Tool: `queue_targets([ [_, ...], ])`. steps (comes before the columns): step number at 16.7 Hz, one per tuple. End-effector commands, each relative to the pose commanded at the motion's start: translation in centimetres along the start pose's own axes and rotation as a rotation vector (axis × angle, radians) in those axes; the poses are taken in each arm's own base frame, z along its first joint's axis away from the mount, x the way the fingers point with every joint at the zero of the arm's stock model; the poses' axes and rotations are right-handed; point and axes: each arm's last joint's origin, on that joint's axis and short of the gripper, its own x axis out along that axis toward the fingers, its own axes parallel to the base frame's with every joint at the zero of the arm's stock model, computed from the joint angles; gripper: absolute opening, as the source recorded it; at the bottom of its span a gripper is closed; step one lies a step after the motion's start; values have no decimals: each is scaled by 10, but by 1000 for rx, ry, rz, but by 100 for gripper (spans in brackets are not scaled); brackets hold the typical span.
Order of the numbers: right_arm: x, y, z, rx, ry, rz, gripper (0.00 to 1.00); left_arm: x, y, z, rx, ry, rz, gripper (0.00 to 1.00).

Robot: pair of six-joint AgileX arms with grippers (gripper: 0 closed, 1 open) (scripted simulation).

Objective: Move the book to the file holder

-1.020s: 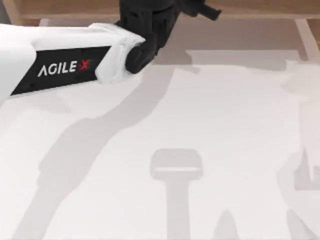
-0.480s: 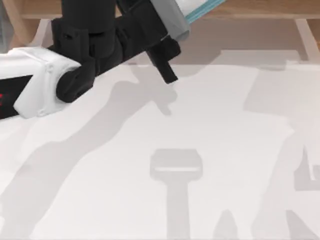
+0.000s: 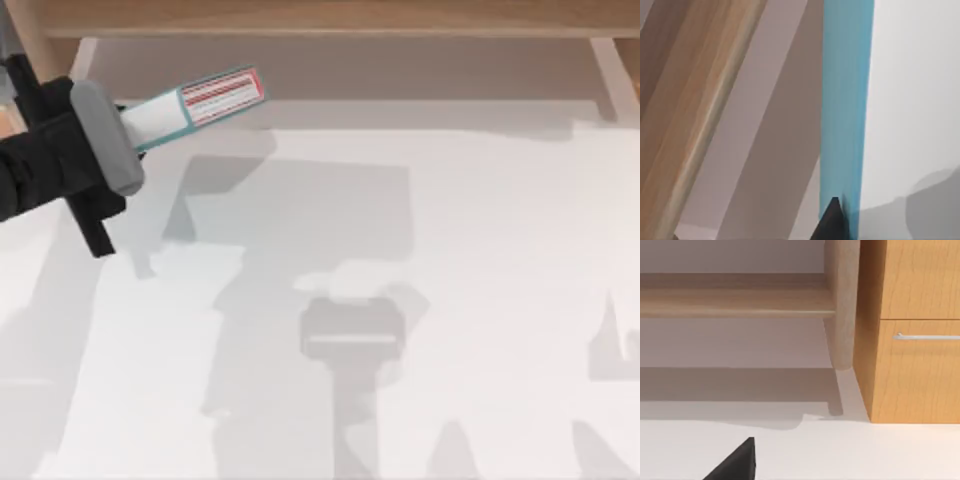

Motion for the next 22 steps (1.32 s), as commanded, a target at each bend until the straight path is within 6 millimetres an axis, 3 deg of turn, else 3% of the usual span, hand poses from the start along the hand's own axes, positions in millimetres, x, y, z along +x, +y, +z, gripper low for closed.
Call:
queue_targets([
  [5,0,0,0,0,0,0,100,-58,10,-103,70,247,114,0],
  [10,0,0,0,0,0,0,100,-100,45,-161,249,428,273,0],
  [12,0,0,0,0,0,0,100,-99,61,-173,330,451,312,0],
  [15,0,0,0,0,0,0,100,-81,74,-183,419,434,326,0],
  [18,0,0,0,0,0,0,100,-62,75,-186,454,403,315,0],
  [22,0,0,0,0,0,0,100,-62,75,-186,454,403,315,0],
])
